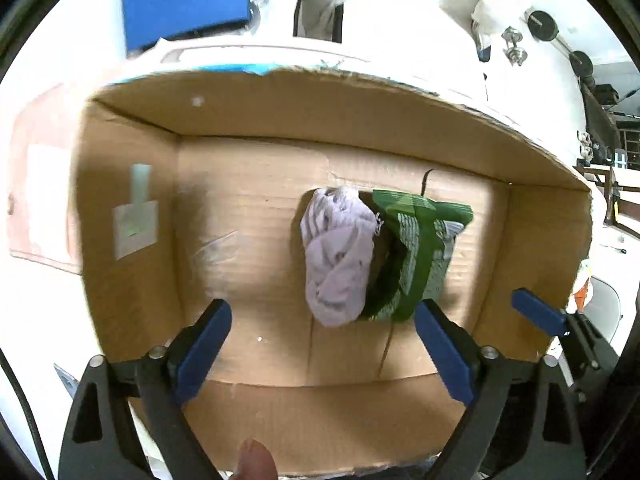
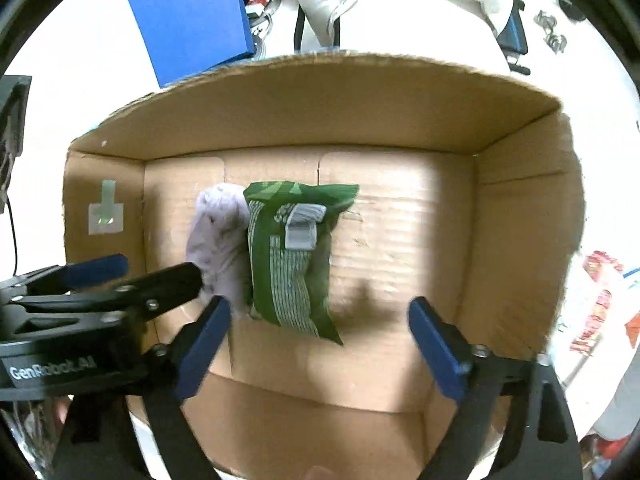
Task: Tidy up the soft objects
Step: 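Carry both items into the cardboard box and open both grippers, then grasp the blue cat-print tissue pack with the left gripper while the right grasps the white NMAR bag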
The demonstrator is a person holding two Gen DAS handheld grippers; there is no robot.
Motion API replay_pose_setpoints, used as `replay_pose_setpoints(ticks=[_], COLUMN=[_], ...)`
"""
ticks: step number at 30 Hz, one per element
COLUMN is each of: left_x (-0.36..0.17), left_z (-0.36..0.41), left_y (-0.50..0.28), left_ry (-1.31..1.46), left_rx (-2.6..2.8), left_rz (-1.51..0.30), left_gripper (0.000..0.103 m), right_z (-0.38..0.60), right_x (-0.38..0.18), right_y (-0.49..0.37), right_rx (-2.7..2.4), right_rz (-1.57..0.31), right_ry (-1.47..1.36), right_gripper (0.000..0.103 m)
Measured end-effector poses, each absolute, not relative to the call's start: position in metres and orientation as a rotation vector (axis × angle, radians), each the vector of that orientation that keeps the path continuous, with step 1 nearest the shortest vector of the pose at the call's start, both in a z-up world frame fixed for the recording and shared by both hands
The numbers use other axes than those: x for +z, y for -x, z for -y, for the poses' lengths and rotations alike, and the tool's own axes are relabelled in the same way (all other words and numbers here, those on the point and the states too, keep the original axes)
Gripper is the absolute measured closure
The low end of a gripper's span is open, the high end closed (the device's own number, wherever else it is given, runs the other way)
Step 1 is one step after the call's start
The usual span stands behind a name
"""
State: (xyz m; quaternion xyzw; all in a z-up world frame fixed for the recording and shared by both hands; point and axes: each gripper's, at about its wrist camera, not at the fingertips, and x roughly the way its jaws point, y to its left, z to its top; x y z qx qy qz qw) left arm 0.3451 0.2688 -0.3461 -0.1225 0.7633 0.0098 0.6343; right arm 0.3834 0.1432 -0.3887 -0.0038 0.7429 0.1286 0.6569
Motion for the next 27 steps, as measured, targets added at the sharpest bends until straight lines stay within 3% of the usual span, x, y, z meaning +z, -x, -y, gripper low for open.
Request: replay_pose_setpoints(ticks=[3,16,21,22,27], left_x=[-0.327,-0.251,-0.226,-0.22,-0.197], left_z=[-0.268,-0.259,-0.252,-0.25,-0.238], left_y=[-0.326,-0.242,-0.216,-0.209,-0.199], left_ry=[0.272,0.212,0.162,0.153,0.152], left_rx=[0.054,0.192,0.212,0.211,0.191], left_rz=[-1.684,-1.392,-1.317,-1.305,-1.275], left_gripper=[0.007,0.007,0.006,0.0,0.0], right_z=[-0.143,-0.11,-0.104,-0.103,-0.092], right_x=[-0.368,-0.279,-0.249,-0.245,-0.234], right_y=[-0.365,-0.275,-0.24,-0.236,-0.221], right_rx=[0.278,0.236,0.257,0.26,0.282], right_rz=[-1.632,-1.361,-1.321,-1.315,-1.317], right_ry=[0.061,0.125,0.117,0.113,0.051], right_gripper=[0.0,0.0,0.0,0.0,0.0])
